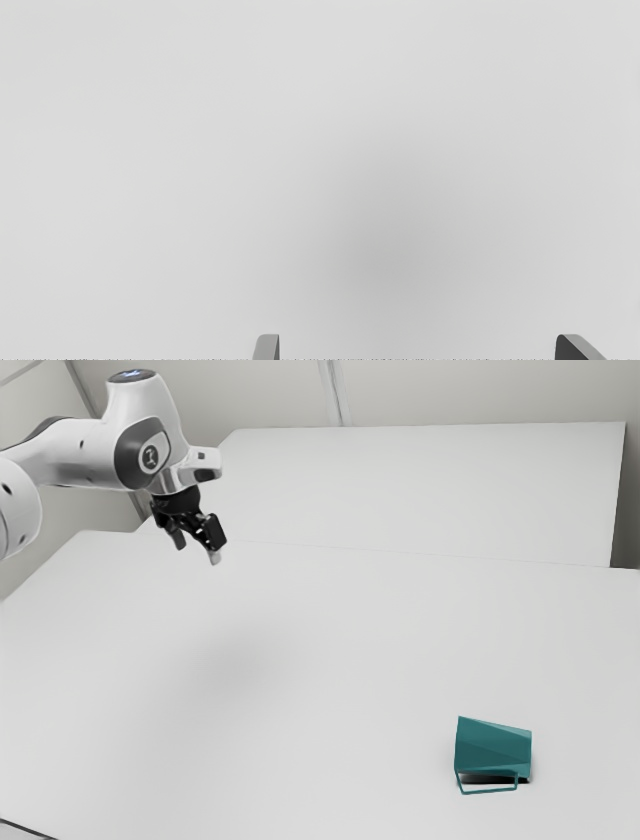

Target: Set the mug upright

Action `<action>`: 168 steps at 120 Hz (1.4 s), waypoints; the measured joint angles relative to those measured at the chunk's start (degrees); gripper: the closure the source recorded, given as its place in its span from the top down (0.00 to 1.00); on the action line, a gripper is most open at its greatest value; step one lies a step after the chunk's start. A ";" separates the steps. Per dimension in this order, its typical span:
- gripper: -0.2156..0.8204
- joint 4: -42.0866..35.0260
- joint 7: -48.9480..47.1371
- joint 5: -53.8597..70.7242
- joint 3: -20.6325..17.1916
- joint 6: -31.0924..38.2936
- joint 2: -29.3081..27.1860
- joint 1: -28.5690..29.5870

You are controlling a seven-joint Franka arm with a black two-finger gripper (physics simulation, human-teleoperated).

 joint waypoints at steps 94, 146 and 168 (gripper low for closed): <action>0.79 -25.86 -6.18 -27.21 3.44 10.87 -10.13 -15.51; 0.79 -31.53 -10.26 -54.95 3.94 22.18 -4.81 -27.31; 0.79 -31.72 -11.11 -64.59 3.96 25.46 -2.21 -31.32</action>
